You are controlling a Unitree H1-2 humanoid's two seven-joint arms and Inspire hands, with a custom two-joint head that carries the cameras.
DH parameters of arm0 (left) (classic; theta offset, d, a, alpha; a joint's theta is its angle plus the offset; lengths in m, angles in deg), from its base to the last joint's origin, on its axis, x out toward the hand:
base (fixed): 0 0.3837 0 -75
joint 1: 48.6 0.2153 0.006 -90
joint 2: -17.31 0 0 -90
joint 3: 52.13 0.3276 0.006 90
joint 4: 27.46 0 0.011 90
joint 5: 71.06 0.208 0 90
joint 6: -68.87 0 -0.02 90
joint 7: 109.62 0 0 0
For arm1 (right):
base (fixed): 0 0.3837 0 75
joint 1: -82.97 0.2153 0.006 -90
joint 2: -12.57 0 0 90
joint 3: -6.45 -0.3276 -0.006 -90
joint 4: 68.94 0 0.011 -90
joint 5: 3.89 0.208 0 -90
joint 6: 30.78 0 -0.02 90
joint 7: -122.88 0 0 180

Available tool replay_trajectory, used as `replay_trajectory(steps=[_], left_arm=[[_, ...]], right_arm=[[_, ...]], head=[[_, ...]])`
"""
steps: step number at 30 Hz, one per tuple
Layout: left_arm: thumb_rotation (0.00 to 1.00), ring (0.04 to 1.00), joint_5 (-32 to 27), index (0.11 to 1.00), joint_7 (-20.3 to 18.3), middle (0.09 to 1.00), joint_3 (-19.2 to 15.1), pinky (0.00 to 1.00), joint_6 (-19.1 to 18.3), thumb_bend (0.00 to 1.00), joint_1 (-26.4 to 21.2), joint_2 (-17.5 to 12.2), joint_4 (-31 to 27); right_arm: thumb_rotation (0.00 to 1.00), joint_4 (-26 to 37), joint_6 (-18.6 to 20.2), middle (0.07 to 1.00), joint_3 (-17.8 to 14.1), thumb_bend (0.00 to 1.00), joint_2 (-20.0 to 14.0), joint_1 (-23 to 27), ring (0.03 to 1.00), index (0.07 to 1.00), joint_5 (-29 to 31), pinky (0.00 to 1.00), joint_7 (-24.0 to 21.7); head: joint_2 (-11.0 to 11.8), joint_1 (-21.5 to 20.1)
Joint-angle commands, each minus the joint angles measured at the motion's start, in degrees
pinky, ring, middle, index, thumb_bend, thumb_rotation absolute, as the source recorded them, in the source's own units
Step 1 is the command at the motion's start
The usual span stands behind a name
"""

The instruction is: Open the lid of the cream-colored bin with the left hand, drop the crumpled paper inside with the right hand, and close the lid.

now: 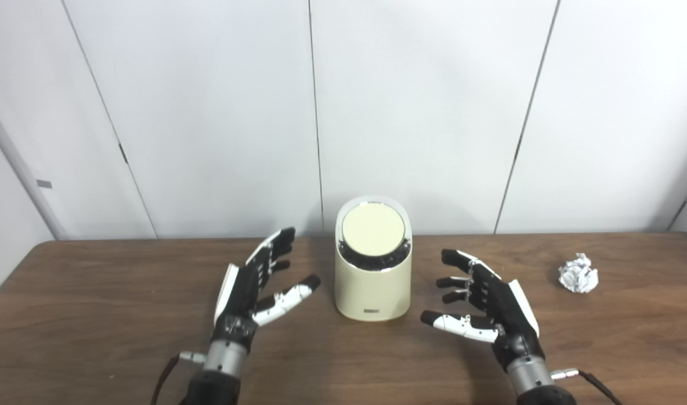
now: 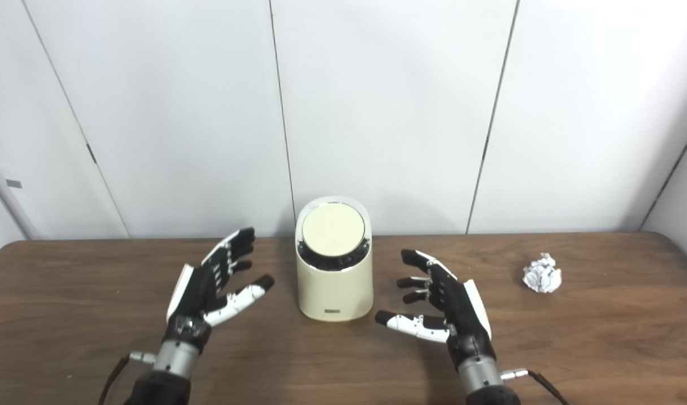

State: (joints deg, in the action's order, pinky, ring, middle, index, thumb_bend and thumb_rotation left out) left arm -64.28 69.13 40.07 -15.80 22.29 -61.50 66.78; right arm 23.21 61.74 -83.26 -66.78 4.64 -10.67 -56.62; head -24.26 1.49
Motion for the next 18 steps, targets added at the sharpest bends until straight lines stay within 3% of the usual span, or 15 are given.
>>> replay_trajectory(steps=[1,11,18], left_arm=[[0.34,0.856,0.99,0.898,0.15,0.870,0.21,0.80,0.13,0.79,-4.09,-0.37,-1.63],[0.34,0.847,3.96,0.880,1.55,0.851,1.59,0.73,-1.84,0.82,-10.61,1.15,0.76],[0.32,0.911,8.44,0.885,2.20,0.872,3.07,0.81,-3.12,0.81,-15.26,0.87,3.48]], right_arm=[[0.13,1.16,-2.85,0.818,-0.01,0.74,0.12,1.76,0.671,0.777,0.01,0.55,0.46],[0.12,0.61,-3.29,0.819,-0.03,0.74,0.33,2.14,0.661,0.778,0.06,0.55,0.60],[0.12,1.30,-2.73,0.821,0.11,0.73,0.53,2.07,0.671,0.779,-0.33,0.54,0.75]], head=[[-0.08,0.13],[0.35,-0.05],[0.38,-0.53]])
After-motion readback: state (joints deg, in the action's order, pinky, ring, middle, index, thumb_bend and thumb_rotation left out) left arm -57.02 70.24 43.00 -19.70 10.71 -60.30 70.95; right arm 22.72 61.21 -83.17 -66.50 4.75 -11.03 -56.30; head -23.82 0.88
